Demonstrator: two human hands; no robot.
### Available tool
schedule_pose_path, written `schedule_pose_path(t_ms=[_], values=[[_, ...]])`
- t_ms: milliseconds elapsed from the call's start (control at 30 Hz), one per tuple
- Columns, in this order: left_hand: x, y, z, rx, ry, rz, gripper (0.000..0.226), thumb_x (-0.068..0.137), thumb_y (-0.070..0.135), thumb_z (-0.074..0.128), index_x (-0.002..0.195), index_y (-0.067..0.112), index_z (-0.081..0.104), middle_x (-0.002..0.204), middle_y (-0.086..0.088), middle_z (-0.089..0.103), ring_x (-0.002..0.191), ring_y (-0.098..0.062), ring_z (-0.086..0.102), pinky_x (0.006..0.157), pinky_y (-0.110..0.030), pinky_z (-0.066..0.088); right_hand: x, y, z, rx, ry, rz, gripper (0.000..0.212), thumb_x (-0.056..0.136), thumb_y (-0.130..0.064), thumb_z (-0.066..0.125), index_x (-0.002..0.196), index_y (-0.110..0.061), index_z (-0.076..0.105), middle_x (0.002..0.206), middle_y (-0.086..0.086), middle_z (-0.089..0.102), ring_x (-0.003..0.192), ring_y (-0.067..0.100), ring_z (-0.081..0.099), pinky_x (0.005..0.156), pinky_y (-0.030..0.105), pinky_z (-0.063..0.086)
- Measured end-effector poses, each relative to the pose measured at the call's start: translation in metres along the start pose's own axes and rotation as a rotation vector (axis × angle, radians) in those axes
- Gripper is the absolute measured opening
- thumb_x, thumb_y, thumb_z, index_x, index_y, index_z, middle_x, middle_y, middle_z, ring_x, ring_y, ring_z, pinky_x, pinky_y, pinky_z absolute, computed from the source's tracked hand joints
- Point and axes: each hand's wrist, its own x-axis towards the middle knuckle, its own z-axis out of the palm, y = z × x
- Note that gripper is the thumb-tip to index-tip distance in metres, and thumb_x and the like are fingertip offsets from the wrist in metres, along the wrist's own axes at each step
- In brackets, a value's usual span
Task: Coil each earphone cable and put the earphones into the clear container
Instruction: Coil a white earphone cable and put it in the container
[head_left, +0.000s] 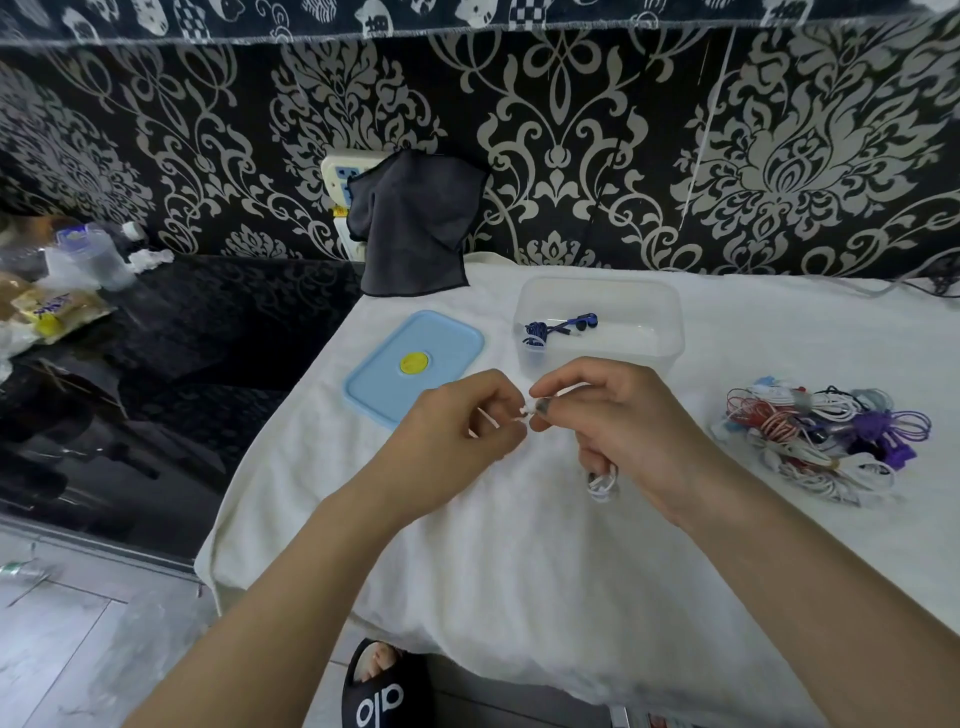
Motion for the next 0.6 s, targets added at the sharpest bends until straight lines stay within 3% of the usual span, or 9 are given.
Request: schedule_pose_path(t_ms=[200,300,500,600], values=[[0.000,0.006,-0.002,-0.095,0.005,-0.004,0.010,0.087,0.015,0.072,0.090,0.023,0.067,0.085,0.003,0.073,0.071,-0.022,0.058,0.076,-0.050,0.056,-0.001,0.002,0.000,-0.056,0.009,-0.069,0.006,0.087,-0.017,0.071,0.093,-0.018,0.070,0.080,0.001,0.077,0.044,0.020,0.043,0.050,0.026,0.039],[-0.001,0.008,-0.003,-0.086,0.031,-0.028,0.013,0.086,0.014,0.073,0.089,0.026,0.068,0.081,0.003,0.070,0.070,-0.014,0.059,0.078,-0.051,0.057,0.000,0.002,0.000,-0.065,0.022,-0.070,0.006,0.087,-0.015,0.070,0.091,-0.019,0.070,0.080,0.001,0.076,0.043,0.020,0.043,0.049,0.026,0.039],[-0.002,0.012,-0.005,-0.095,0.047,-0.017,0.017,0.087,0.007,0.073,0.090,0.023,0.069,0.083,0.000,0.071,0.075,-0.021,0.064,0.074,-0.032,0.054,0.000,0.001,0.001,-0.061,0.039,-0.080,0.006,0.088,-0.013,0.069,0.090,-0.018,0.070,0.079,0.001,0.076,0.045,0.022,0.043,0.051,0.031,0.040],[-0.003,0.015,-0.006,-0.113,0.049,-0.008,0.017,0.087,0.004,0.072,0.091,0.020,0.069,0.083,0.000,0.071,0.075,-0.020,0.063,0.073,-0.029,0.053,0.001,0.001,0.001,-0.042,0.036,-0.068,0.004,0.089,-0.014,0.069,0.091,-0.017,0.070,0.080,0.001,0.077,0.045,0.021,0.043,0.051,0.031,0.040]])
